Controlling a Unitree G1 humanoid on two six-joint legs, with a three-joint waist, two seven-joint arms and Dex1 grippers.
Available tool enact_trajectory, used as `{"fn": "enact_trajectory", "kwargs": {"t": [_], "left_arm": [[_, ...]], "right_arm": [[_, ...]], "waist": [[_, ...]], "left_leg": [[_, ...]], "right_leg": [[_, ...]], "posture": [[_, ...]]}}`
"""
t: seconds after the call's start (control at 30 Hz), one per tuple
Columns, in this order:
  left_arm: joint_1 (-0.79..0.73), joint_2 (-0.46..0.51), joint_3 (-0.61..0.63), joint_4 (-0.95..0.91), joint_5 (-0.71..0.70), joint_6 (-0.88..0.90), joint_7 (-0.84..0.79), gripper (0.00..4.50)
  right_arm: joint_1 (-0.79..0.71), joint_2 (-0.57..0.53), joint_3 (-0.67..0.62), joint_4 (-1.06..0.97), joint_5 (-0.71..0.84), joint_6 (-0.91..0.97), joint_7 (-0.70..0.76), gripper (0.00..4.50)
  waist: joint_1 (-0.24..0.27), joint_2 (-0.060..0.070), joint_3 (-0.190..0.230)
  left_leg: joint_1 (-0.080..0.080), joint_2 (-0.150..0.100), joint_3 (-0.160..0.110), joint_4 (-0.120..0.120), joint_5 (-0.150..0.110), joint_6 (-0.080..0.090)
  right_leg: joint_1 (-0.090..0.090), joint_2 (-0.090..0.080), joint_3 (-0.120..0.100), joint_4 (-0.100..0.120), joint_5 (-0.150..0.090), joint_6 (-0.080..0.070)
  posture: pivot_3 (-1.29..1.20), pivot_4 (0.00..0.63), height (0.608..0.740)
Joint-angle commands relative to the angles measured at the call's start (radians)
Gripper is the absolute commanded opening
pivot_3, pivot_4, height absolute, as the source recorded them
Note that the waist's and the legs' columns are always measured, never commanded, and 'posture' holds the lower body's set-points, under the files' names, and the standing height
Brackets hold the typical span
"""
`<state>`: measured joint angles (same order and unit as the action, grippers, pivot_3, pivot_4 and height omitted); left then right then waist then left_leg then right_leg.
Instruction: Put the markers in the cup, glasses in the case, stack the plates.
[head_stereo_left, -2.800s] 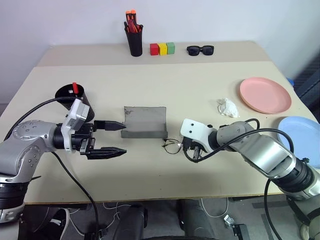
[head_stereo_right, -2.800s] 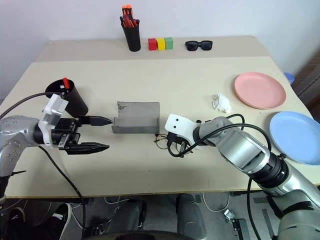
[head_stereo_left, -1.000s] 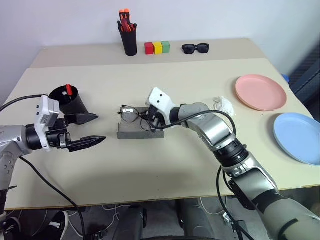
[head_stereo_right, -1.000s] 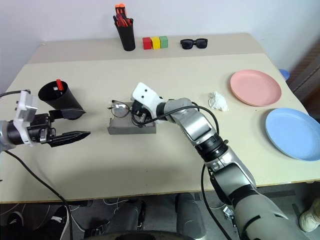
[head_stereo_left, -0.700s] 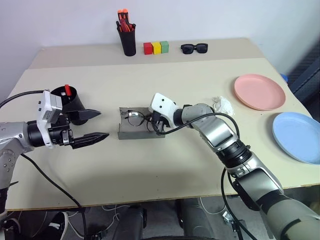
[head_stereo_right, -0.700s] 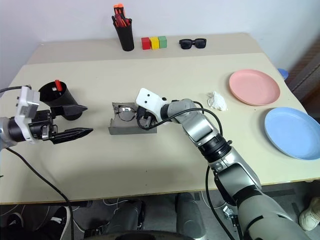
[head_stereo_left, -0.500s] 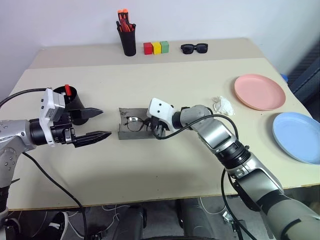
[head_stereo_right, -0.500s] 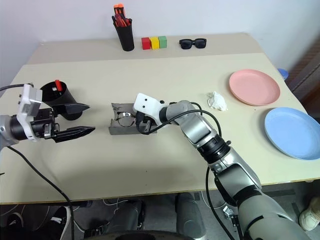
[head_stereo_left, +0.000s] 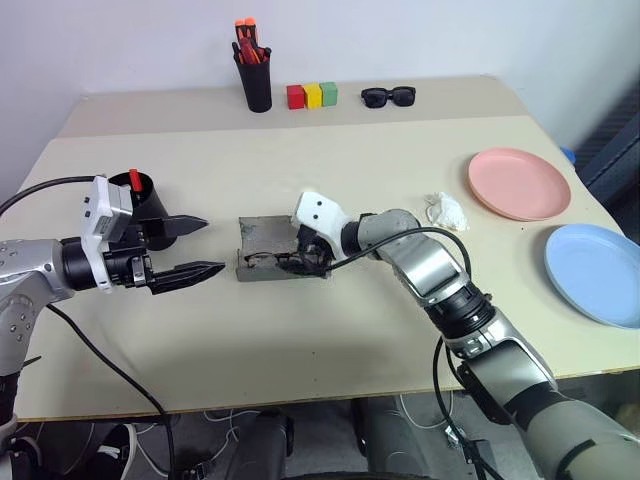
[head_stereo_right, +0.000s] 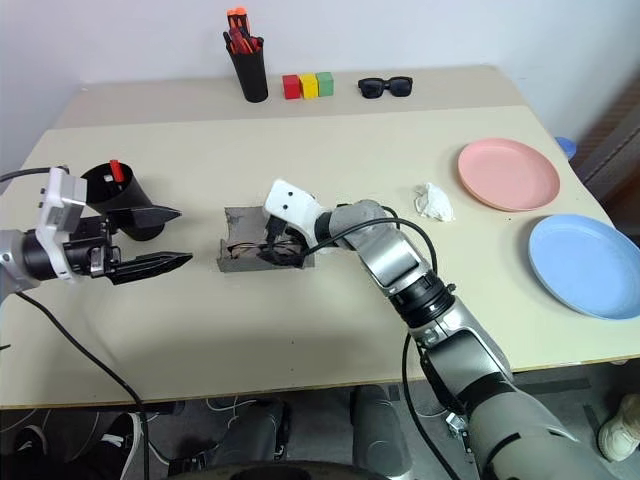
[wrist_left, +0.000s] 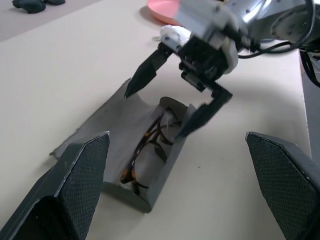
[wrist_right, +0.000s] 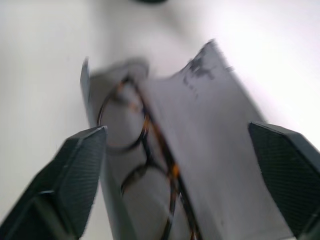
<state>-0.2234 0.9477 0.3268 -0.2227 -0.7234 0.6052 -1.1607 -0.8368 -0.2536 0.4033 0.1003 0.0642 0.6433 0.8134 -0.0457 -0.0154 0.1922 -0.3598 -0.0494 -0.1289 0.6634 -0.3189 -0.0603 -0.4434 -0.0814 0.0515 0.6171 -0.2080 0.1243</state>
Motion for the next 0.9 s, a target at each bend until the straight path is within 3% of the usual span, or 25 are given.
{"fn": "enact_trajectory", "kwargs": {"t": [0.03,0.3,0.4,0.63,0.9], "left_arm": [[-0.022,-0.001,0.000,-0.001,0.000,-0.013,0.004,4.50],[-0.105,-0.024,-0.020,0.070,-0.004,0.026,0.051,4.50],[-0.160,-0.054,-0.036,0.102,-0.009,0.038,0.078,3.62],[-0.336,-0.159,-0.188,0.265,0.227,-0.166,0.166,0.15],[-0.609,-0.379,-0.316,0.592,0.441,-0.280,0.365,0.03]], "right_arm": [[-0.026,0.020,-0.087,-0.046,0.043,0.011,-0.029,4.43],[0.009,0.048,-0.351,-0.145,0.229,0.011,-0.092,4.43],[0.078,-0.014,-0.406,-0.234,0.289,0.026,-0.055,4.50],[0.270,-0.198,-0.458,-0.428,0.391,-0.027,0.066,4.50],[0.364,-0.300,-0.456,-0.507,0.459,-0.006,0.112,4.50]], "waist": [[0.001,0.000,0.000],[0.001,0.000,0.000],[0.006,0.000,0.000],[0.004,0.000,0.000],[0.006,0.000,0.000]], "left_leg": [[0.000,0.000,0.000,0.000,0.000,0.000],[0.000,0.000,0.000,0.000,0.000,0.000],[0.000,0.000,-0.001,0.000,0.000,0.000],[0.001,-0.002,0.000,0.001,0.000,0.000],[0.001,-0.002,0.000,0.002,0.000,0.000]], "right_leg": [[0.000,0.000,0.000,0.000,0.000,0.000],[0.000,0.000,0.000,0.000,0.000,0.000],[0.001,0.000,0.000,0.000,0.000,0.000],[0.002,-0.001,0.000,0.000,0.000,0.000],[0.003,-0.002,0.000,0.000,0.000,0.001]], "posture": [[0.00,0.150,0.740],[0.00,0.150,0.740],[0.00,0.150,0.740],[0.00,0.150,0.740],[0.00,0.150,0.740]]}}
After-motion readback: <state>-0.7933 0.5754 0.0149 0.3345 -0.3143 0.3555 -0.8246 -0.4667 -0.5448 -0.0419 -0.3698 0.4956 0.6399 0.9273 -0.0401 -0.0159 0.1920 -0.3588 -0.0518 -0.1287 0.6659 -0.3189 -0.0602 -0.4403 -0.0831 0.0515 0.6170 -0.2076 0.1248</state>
